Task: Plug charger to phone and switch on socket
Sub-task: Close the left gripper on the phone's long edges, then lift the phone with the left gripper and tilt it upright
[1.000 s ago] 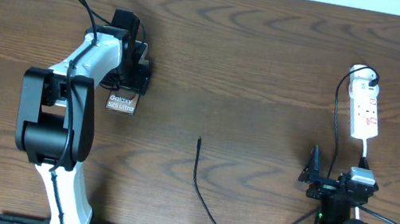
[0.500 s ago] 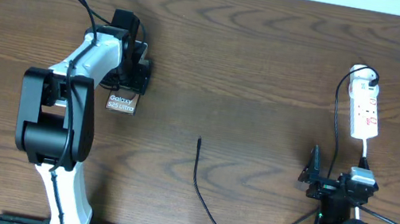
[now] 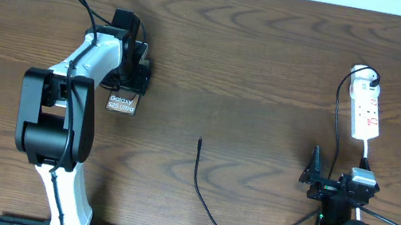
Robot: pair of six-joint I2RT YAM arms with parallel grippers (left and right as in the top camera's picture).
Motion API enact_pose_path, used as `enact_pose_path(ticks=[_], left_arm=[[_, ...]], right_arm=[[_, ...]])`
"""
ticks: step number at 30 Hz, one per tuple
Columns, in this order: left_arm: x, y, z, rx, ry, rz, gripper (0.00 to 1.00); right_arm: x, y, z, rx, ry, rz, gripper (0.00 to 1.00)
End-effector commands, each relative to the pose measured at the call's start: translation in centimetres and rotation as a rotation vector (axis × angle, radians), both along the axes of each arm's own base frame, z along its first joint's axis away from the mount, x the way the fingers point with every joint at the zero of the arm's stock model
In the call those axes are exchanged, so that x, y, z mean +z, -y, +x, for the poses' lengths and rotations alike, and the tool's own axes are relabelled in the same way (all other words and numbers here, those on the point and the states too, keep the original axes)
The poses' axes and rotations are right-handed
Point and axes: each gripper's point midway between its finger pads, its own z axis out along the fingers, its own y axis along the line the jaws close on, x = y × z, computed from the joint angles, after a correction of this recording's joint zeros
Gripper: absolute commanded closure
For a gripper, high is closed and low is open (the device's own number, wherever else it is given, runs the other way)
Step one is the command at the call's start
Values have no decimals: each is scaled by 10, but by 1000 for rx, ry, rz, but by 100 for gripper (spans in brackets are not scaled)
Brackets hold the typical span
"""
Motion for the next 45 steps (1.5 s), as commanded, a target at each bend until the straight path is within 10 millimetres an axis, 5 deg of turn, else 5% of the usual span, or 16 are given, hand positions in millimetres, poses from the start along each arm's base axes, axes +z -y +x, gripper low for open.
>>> enact_pose_path(ticks=[1, 13, 19, 33, 45], left_arm=[[-16, -1, -11, -4, -55, 0, 33], [-16, -1, -11, -4, -55, 0, 55], [-16, -1, -11, -4, -54, 0, 92], [-6, 4, -5, -6, -27, -31, 92], [78, 5, 9, -5, 167, -41, 93]], right_arm=[[0, 1, 0, -8, 3, 11, 1], [0, 1, 0, -9, 3, 11, 1], [0, 1, 0, -8, 3, 11, 1], [0, 1, 0, -8, 3, 11, 1], [0, 1, 0, -8, 3, 11, 1]])
